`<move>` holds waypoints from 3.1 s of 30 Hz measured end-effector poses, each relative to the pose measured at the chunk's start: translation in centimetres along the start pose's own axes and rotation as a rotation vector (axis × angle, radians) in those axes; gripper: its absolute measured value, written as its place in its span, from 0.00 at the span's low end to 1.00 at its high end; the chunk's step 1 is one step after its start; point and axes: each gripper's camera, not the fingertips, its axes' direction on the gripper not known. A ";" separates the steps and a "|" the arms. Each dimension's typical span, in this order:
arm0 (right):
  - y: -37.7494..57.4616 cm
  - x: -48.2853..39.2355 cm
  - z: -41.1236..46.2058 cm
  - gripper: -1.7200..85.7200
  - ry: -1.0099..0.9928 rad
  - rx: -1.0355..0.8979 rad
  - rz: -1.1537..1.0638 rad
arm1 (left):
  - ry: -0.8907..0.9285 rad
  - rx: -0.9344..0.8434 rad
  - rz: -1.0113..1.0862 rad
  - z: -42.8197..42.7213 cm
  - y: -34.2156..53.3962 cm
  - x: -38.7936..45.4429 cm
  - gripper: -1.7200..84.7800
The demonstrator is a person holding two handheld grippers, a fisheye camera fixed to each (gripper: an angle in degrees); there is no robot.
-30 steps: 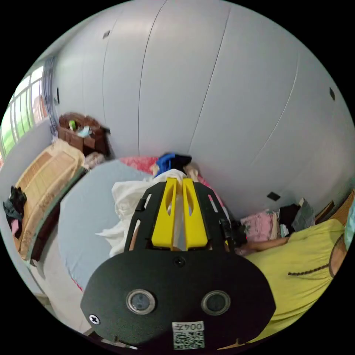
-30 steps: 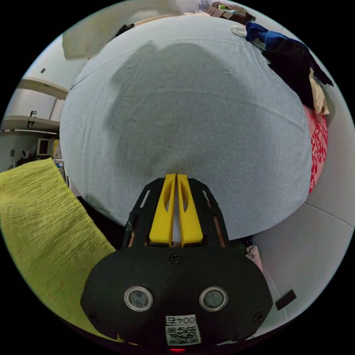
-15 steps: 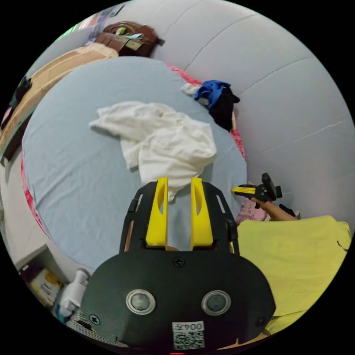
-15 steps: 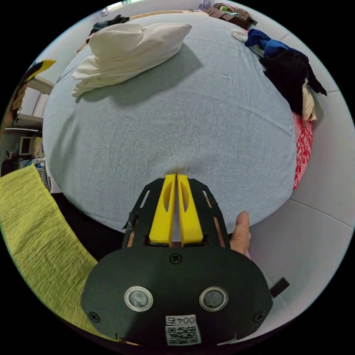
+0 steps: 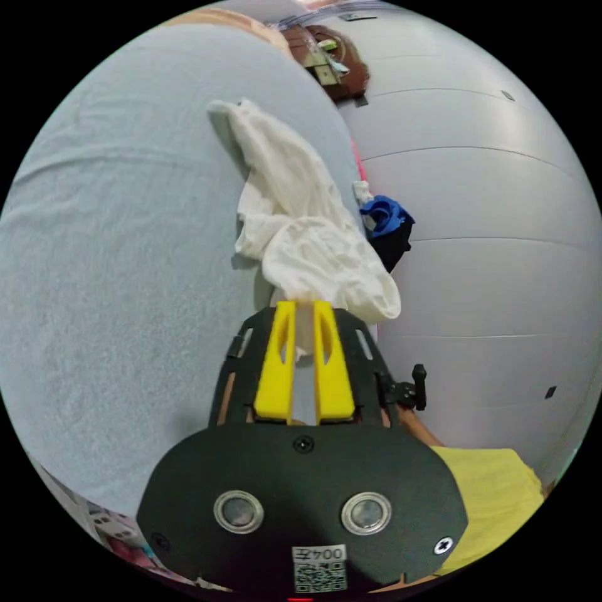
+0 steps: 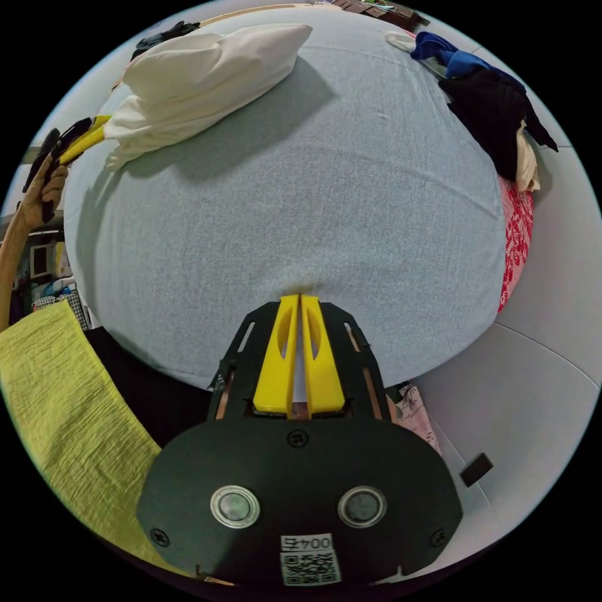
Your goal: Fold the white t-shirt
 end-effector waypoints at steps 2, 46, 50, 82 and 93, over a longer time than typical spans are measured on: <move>0.1 -0.1 0.0 0.06 -0.033 -0.004 0.011 | 0.020 0.124 0.146 -2.9 1.1 5.2 0.07; 2.3 -2.3 -5.0 0.06 -0.156 0.108 0.108 | -0.323 -0.448 0.647 16.7 16.5 27.9 0.13; 3.1 -2.5 -6.1 0.06 -0.154 0.118 0.116 | -0.273 -0.495 0.498 17.8 13.2 26.4 0.14; 13.8 -10.4 -31.4 0.22 -0.470 0.970 -0.214 | 0.060 0.373 1.015 -15.9 11.4 71.2 0.02; 10.2 -13.1 -32.6 0.19 -0.401 0.988 -0.250 | 0.019 0.659 1.016 -24.6 11.7 79.7 0.02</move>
